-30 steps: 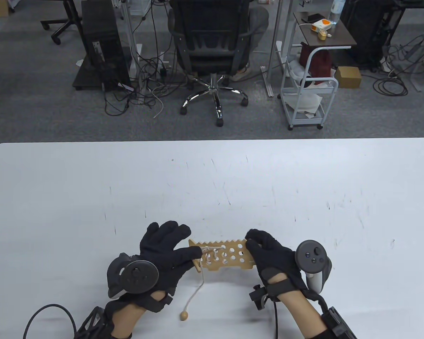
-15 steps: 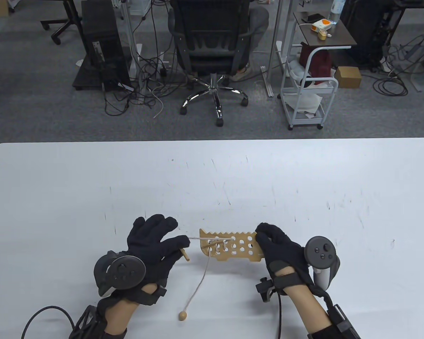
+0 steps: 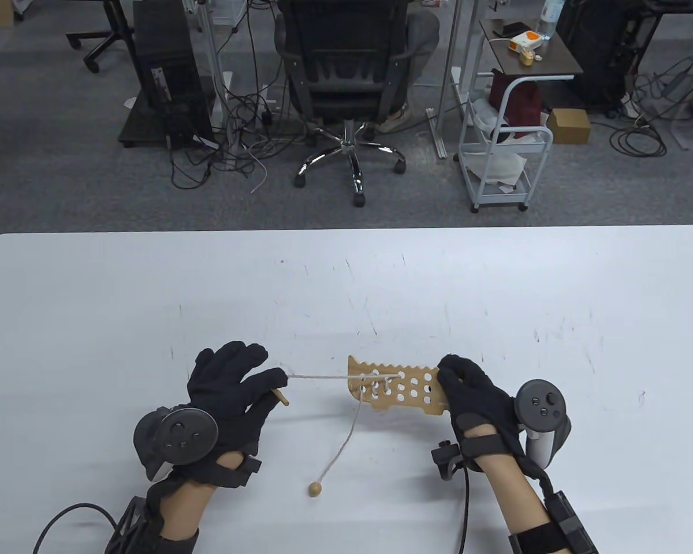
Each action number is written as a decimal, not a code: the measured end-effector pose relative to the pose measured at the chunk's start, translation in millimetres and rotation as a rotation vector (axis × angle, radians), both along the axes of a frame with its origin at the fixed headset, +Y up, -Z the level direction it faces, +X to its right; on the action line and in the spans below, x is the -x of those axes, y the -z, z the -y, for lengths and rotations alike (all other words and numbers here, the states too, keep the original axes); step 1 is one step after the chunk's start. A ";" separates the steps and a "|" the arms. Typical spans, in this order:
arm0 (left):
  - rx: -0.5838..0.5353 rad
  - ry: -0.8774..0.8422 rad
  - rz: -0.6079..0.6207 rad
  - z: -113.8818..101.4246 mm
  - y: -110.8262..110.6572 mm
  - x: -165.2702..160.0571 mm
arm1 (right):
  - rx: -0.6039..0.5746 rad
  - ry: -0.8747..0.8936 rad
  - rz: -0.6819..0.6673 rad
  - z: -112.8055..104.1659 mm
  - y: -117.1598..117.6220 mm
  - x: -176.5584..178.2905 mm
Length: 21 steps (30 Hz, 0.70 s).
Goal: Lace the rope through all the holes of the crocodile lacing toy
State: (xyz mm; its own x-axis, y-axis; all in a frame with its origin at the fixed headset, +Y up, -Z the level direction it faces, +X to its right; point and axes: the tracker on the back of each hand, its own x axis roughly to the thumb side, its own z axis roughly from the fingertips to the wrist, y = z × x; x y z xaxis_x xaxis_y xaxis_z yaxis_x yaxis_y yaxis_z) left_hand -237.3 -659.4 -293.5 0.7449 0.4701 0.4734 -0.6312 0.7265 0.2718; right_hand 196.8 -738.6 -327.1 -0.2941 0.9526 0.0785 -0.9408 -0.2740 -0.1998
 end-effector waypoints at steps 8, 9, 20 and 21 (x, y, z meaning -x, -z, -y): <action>-0.025 -0.042 -0.064 -5.0 3.2 18.6 | 0.025 -0.006 0.027 5.5 5.0 -7.0; -0.025 -0.045 -0.068 -5.1 3.7 20.3 | 0.028 -0.007 0.030 5.9 5.5 -7.6; -0.027 -0.134 -0.149 -9.6 7.4 49.7 | 0.069 -0.002 0.093 15.3 13.3 -23.0; -0.026 -0.137 -0.151 -9.7 7.5 51.1 | 0.071 -0.001 0.097 15.9 13.7 -24.2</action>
